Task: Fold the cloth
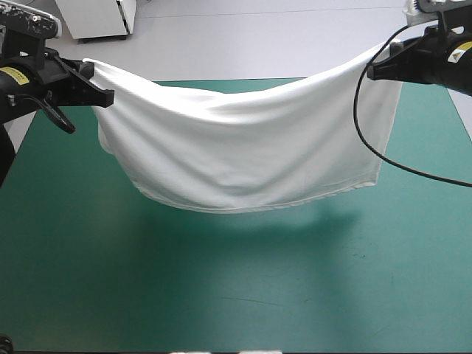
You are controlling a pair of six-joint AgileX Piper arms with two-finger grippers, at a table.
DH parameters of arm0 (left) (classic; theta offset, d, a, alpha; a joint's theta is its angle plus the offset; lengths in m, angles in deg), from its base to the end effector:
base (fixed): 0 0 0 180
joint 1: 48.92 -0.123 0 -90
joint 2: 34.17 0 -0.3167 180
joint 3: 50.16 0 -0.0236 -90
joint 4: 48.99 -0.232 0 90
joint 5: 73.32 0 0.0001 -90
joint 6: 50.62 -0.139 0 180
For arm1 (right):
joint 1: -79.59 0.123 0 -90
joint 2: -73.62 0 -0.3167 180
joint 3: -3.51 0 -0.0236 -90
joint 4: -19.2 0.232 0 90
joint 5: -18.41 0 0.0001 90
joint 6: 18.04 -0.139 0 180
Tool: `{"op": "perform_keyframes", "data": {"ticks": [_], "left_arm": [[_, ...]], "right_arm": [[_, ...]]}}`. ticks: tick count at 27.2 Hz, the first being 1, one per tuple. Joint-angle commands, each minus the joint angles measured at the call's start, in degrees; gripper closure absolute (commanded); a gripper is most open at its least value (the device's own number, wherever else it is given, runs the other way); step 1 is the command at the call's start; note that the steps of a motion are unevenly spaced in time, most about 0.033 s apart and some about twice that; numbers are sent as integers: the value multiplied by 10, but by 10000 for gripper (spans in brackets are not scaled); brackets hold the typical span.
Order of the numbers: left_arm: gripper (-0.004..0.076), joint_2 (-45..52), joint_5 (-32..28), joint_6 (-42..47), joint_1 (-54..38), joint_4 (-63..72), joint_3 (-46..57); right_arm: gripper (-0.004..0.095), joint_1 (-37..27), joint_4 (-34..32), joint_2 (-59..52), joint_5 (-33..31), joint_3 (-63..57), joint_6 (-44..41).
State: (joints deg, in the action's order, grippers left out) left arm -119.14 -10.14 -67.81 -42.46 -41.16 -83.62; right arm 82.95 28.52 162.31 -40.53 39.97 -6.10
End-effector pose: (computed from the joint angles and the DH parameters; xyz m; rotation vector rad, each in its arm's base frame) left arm 0.2611 -0.0466 0.5441 0.4249 1.9490 -0.0411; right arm 0.2887 0.0363 0.5513 -0.2682 1.9131 0.0910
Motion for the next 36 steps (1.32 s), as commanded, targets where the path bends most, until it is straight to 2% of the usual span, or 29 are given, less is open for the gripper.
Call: {"op": "perform_keyframes", "data": {"ticks": [1, 5, 7, 9, 12, 16, 19, 23, 25, 30, 32, 36], "left_arm": [[746, -6, -110, 2, 2, 2, -15], [745, -64, -270, -1, 2, 6, -17], [745, -103, -305, -1, 2, 8, -37], [745, -137, -322, -2, 2, 9, -69], [745, -193, -338, -21, 2, 17, -146], [745, -259, -327, -31, 2, 43, -253], [745, -303, -309, -31, 2, 48, -314], [745, -337, -267, -31, 2, 48, -327], [745, -351, -230, -30, 2, 48, -327], [746, -377, -77, -18, 2, 84, -327], [746, -380, -36, -15, 2, 100, -323], [746, -382, 39, -11, 2, 107, -316]], "right_arm": [[921, -5, -1, -11, 136, 17, 0], [921, -5, -1, 33, 264, 17, 0], [921, -5, -1, 67, 309, 17, 0], [921, -6, -1, 94, 333, 27, 0], [921, -11, 4, 146, 327, 77, 0], [921, -18, 20, 222, 322, 186, 3], [921, -18, 20, 271, 312, 264, 3], [921, -18, 13, 301, 269, 277, 5], [921, -18, 11, 310, 228, 267, 5], [921, -18, 11, 319, 119, 216, 5], [921, -18, 11, 320, 73, 195, 5], [921, -18, 9, 320, 28, 165, 5]]}}
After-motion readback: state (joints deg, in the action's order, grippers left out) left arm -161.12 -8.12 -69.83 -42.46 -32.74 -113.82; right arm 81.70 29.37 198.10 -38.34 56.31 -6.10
